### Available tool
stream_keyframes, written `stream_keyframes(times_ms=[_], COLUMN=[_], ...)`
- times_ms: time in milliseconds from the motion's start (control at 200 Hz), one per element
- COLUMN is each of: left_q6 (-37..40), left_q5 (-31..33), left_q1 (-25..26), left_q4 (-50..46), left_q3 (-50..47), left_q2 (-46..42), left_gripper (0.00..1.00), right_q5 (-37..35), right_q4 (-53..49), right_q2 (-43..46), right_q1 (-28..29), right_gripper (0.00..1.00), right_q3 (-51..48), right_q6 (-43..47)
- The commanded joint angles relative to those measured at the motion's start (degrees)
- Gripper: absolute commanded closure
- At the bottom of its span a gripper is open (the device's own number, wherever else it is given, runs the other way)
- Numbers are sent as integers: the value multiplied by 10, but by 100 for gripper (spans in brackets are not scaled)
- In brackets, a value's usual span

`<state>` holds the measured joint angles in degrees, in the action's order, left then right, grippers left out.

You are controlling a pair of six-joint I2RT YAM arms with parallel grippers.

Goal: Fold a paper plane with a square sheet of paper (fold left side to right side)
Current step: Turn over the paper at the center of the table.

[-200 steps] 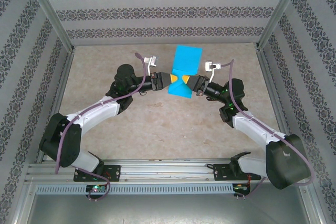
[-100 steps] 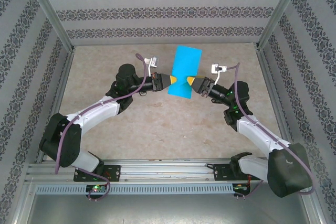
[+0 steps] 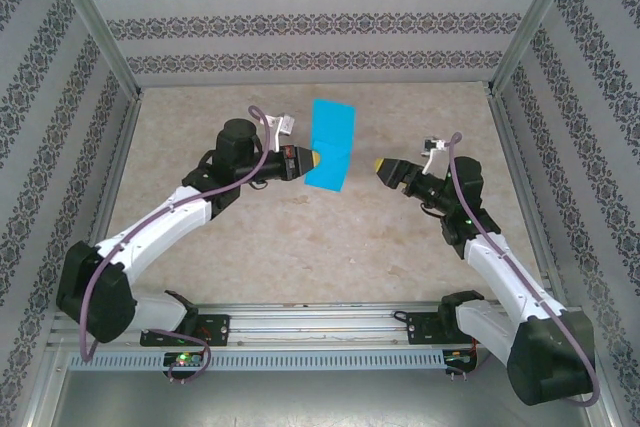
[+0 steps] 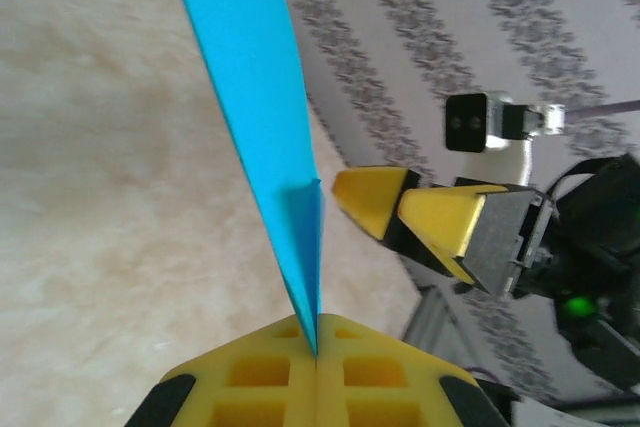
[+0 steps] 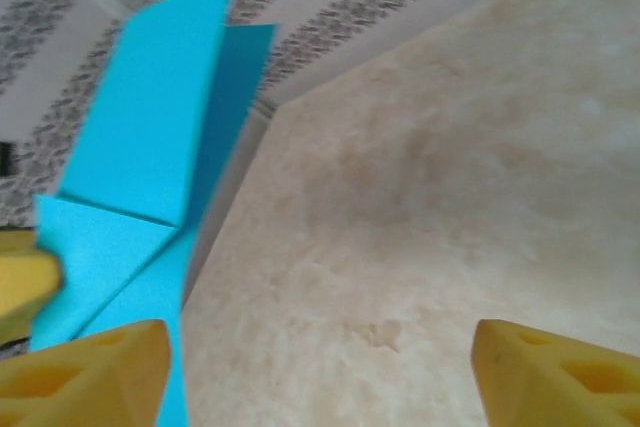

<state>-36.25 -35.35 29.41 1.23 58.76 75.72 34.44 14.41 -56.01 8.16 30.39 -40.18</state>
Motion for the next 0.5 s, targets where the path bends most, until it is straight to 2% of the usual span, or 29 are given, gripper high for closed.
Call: stream_keyframes(times_ms=[0,120,260,365,495], left_q6=[112,169,190,170,91], left_q5=[121,242,390,518,725], left_q1=[28,78,144,195,269], left_q4=[-173,-293,-414,-503,-661], left_q3=[47,95,152,193,265], left_q2=[-27,-24,0,31,106], left_gripper=[100,100,100,100,100], right_q5=[-27,-34,-70,-101,-139], right_q4=[-51,-66,-113,-157,-217], right_q2=[11,6,-2,-11,-24], right_q1=[-18,-25,-28,-29,-29], right_gripper=[13,2,2,2,2], right_q3=[-15,-20,-14,-3,21], right_q6=[23,19,25,30,27])
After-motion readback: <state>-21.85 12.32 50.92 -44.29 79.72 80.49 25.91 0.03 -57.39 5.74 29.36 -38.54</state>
